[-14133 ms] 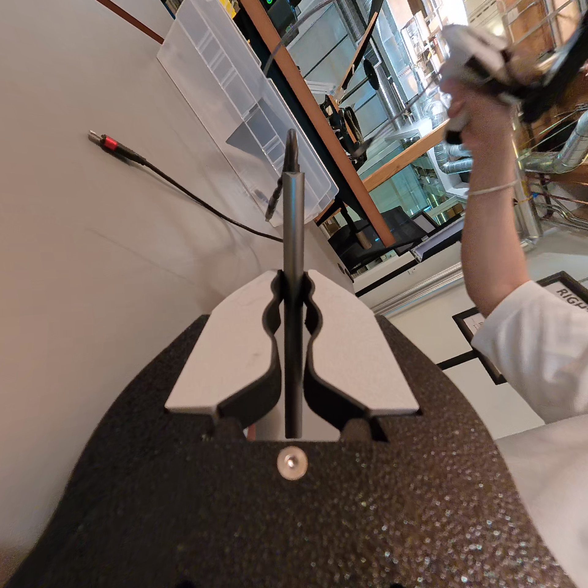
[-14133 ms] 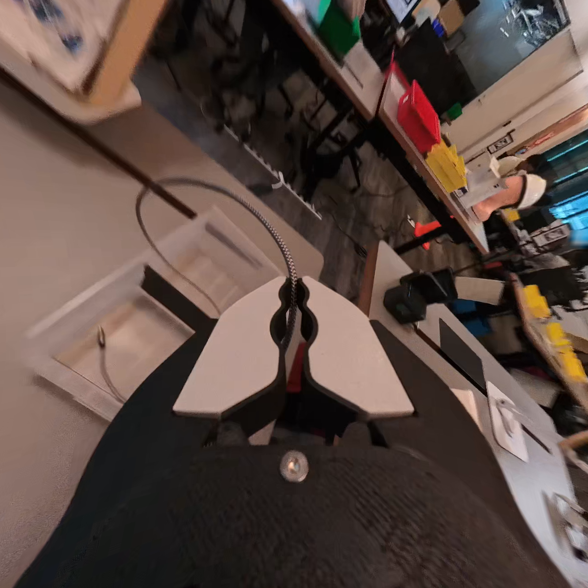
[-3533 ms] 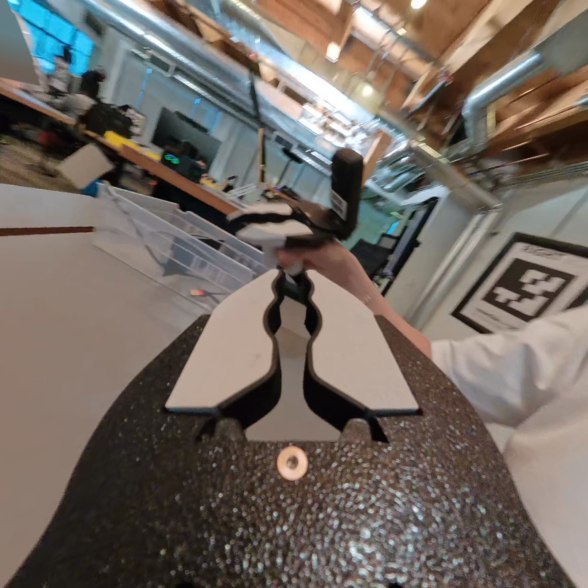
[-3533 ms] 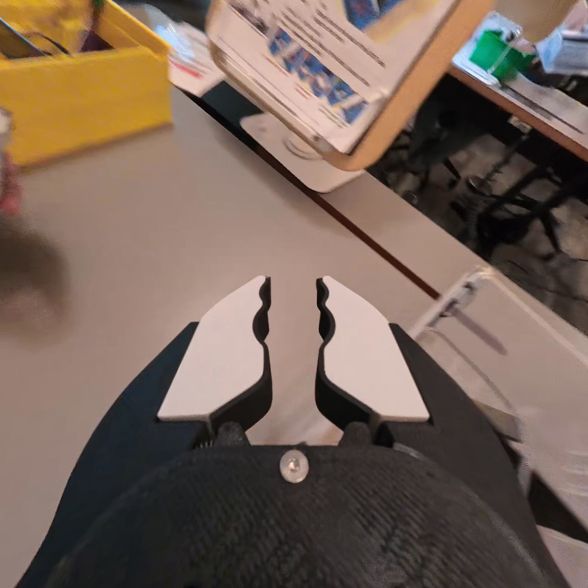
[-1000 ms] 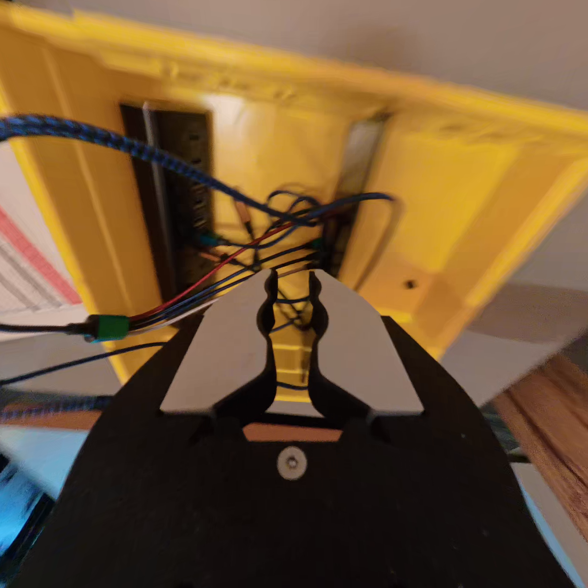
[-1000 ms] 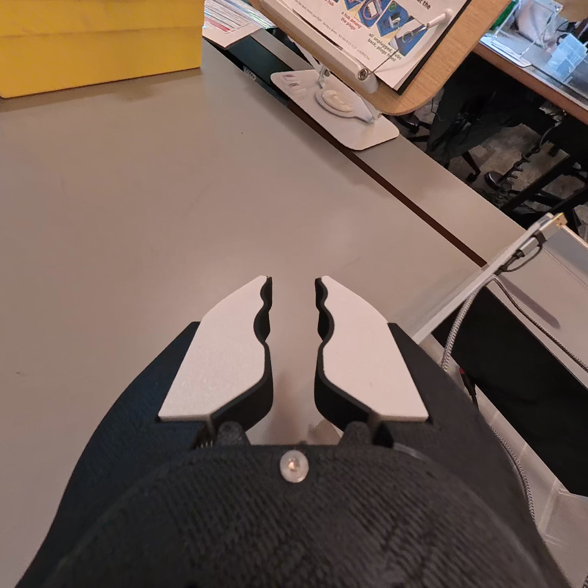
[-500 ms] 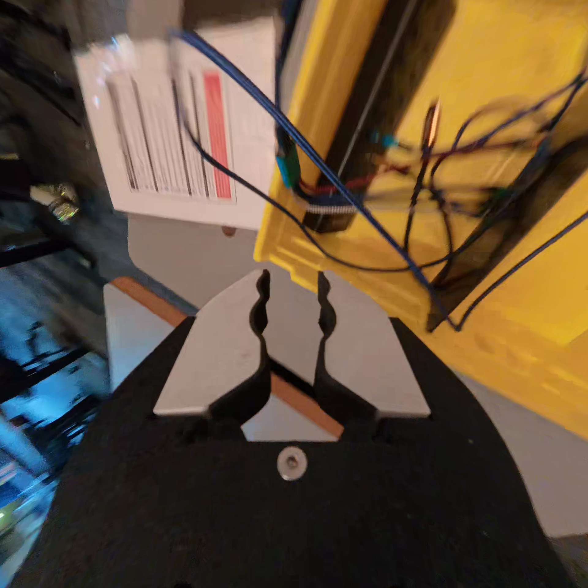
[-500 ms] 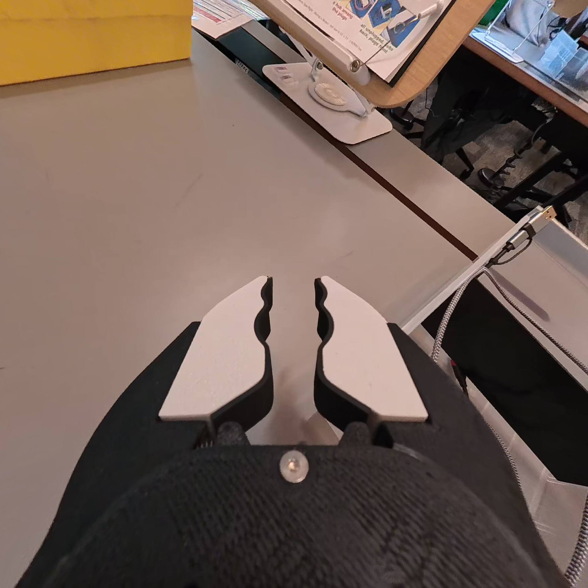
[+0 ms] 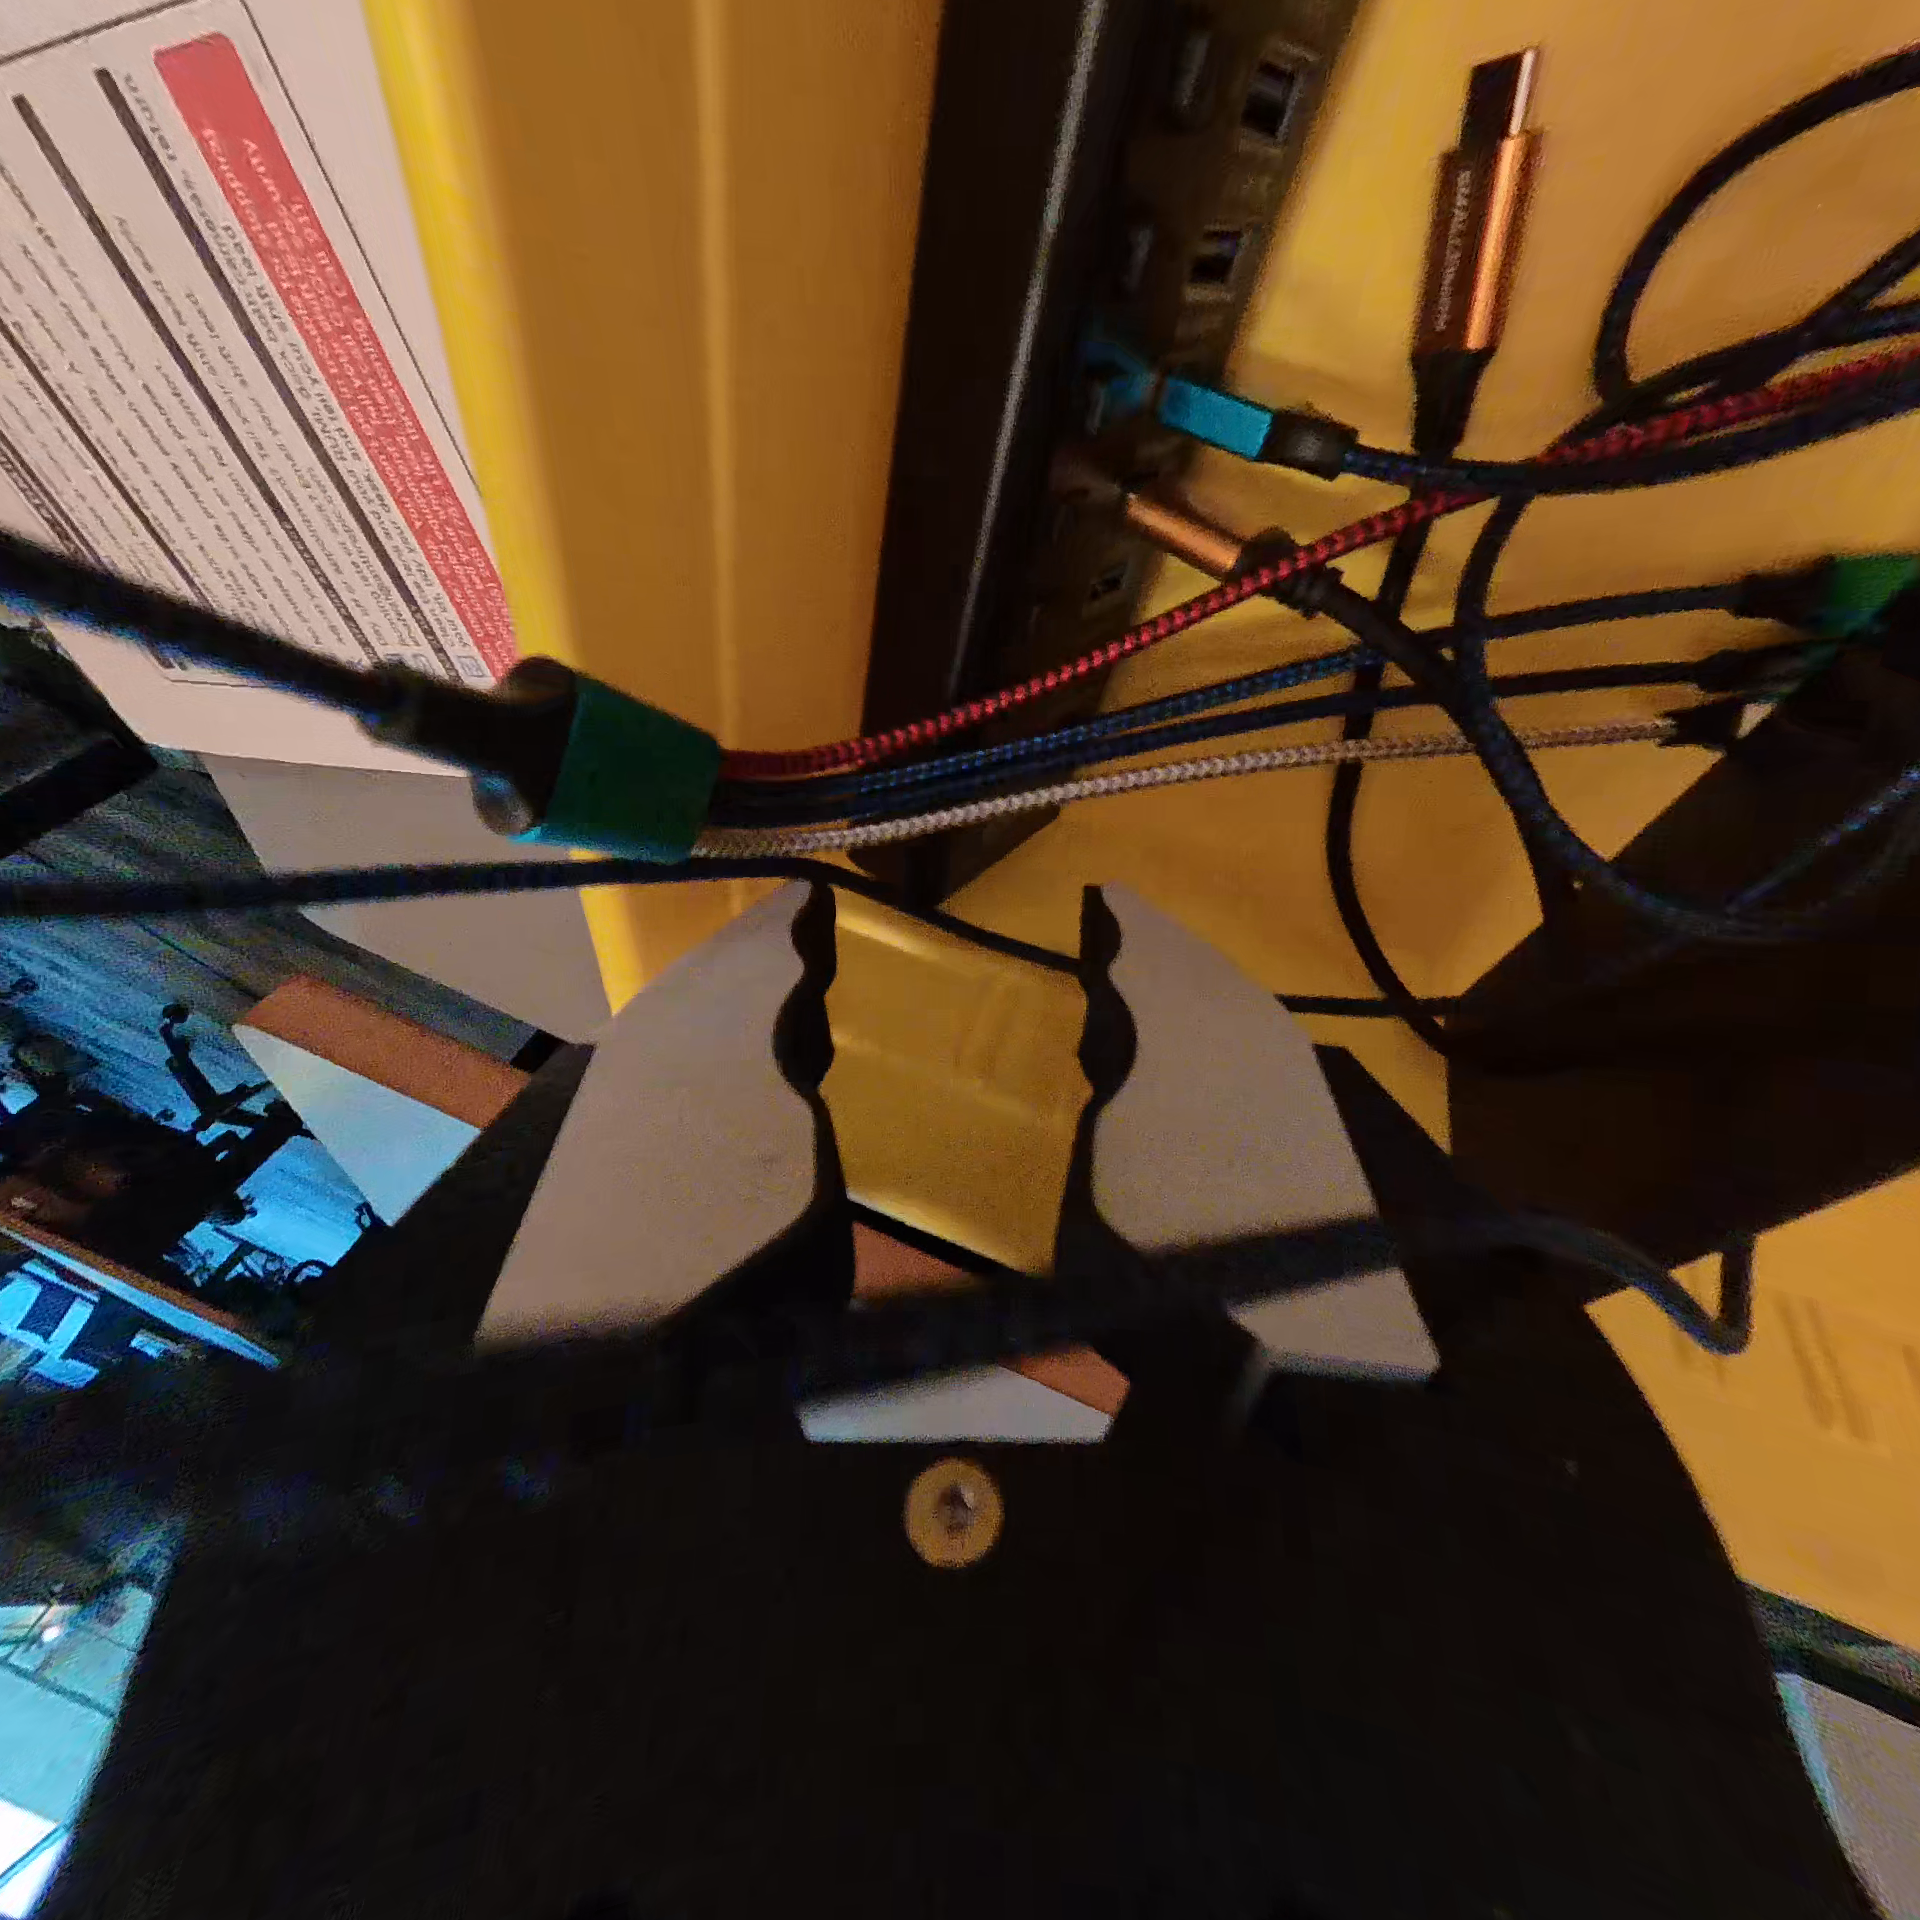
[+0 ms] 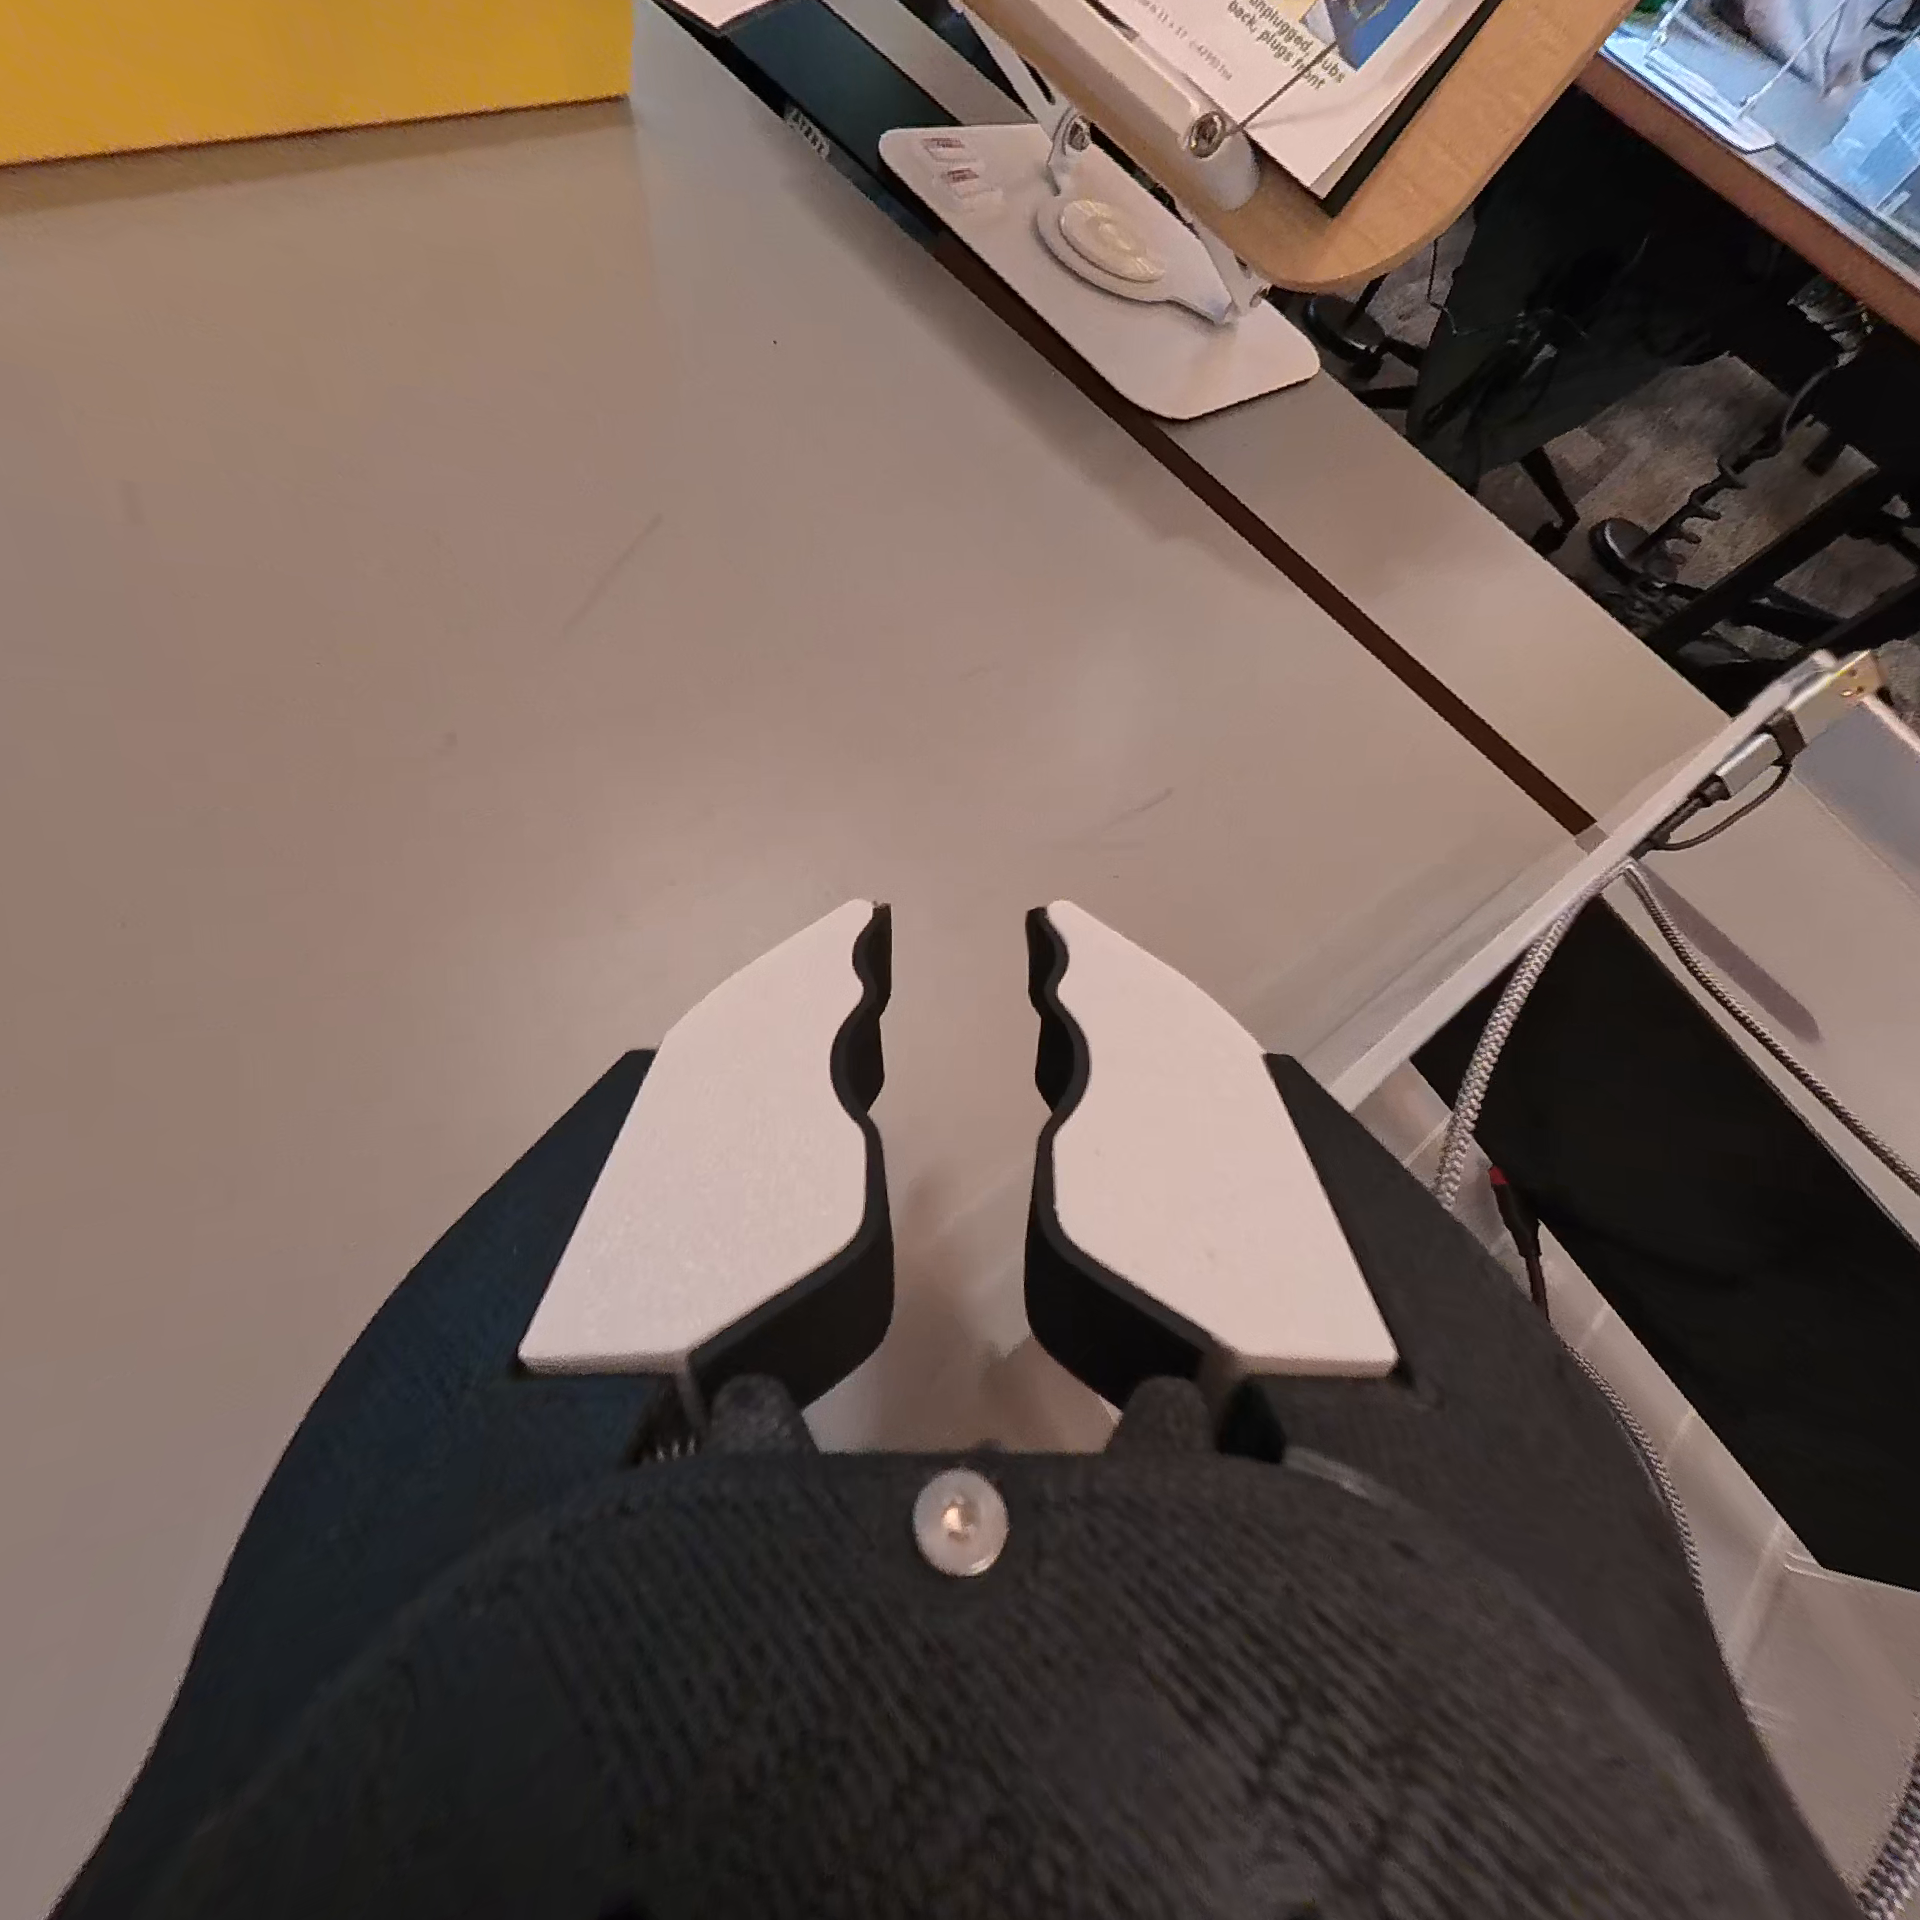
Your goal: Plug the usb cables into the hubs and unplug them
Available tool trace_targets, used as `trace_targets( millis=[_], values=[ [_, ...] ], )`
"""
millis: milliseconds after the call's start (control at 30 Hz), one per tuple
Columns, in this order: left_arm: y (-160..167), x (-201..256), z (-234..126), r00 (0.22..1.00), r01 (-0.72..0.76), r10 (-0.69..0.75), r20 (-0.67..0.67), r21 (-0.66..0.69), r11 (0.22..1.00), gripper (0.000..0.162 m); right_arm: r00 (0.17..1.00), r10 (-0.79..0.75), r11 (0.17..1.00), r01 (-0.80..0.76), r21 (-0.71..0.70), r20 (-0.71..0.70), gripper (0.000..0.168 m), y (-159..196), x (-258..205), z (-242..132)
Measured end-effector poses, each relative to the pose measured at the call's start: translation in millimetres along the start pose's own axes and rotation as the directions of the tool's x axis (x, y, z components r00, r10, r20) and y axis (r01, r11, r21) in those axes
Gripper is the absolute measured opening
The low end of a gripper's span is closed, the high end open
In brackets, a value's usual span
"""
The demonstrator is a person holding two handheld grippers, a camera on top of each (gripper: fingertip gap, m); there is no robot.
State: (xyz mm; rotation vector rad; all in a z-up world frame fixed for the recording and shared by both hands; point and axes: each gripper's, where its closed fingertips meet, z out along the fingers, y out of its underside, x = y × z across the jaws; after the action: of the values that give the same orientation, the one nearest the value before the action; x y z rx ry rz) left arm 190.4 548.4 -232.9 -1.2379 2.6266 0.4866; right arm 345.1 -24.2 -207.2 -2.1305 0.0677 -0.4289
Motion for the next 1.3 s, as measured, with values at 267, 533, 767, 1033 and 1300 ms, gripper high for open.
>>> trace_targets(
  millis=[267,533,767,1033,1300],
  values=[
    [-18,-10,14,0.998,0.042,-0.041,0.056,-0.014,0.999,0.041,1.000,-0.014,1.000,0.014,-0.005,0.009,0.025,1,-2,1],
    [-11,11,5,0.990,-0.138,0.138,0.002,0.017,0.990,0.040,1.000,-0.010,1.000,0.010,0.005,0.021,0.025,1,-4,2],
    [0,46,12,0.979,-0.143,0.141,-0.145,-0.002,0.990,0.002,0.999,-0.018,1.000,0.018,0.001,0.028,0.025,1,-5,3],
    [-8,-10,-10,0.996,0.039,-0.043,0.078,0.057,0.998,0.052,0.999,-0.019,1.000,0.019,-0.007,0.027,0.024,3,-5,3],
    [-26,4,10,0.999,-0.037,0.036,0.010,0.062,0.997,0.056,0.998,-0.056,0.997,0.057,-0.046,0.026,0.024,9,-6,4]
  ],
)
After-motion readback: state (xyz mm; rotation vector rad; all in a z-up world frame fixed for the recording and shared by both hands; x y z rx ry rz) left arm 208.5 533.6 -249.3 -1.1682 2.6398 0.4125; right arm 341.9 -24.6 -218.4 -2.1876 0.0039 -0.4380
